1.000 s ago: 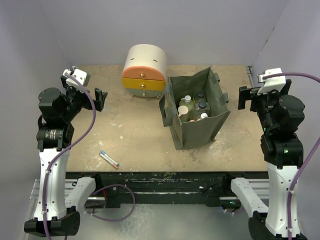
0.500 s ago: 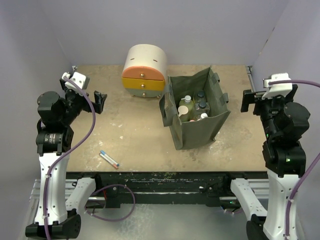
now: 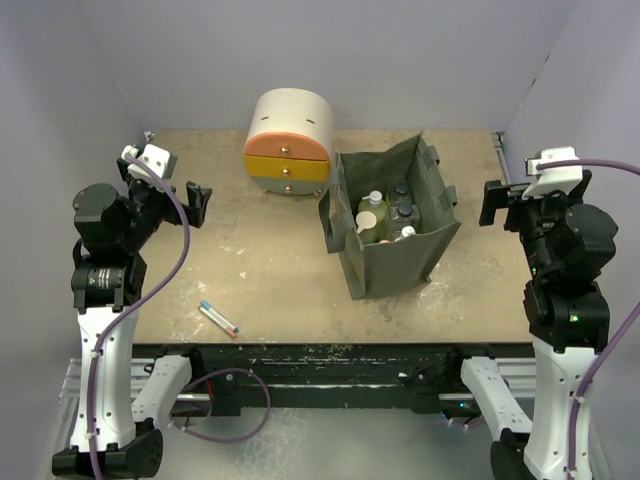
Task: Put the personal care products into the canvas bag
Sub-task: Reset both arms
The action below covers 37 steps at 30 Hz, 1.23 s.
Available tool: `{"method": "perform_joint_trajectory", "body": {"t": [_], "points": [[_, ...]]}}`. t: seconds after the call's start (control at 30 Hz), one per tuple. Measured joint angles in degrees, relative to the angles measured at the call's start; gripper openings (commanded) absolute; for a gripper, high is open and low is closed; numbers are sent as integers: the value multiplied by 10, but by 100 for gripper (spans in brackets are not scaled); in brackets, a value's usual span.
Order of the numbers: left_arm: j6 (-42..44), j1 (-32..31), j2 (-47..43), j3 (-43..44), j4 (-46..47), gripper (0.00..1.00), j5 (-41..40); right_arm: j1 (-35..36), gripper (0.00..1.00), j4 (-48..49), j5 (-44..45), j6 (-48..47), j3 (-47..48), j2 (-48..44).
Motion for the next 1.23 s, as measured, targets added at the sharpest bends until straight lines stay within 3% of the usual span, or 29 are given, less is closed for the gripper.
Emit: {"method": "perform_joint_trajectory", "body": {"t": [1.23], "points": [[0, 12, -1, 30, -50, 99, -10, -3, 100, -5, -25, 3, -2, -4]]}}
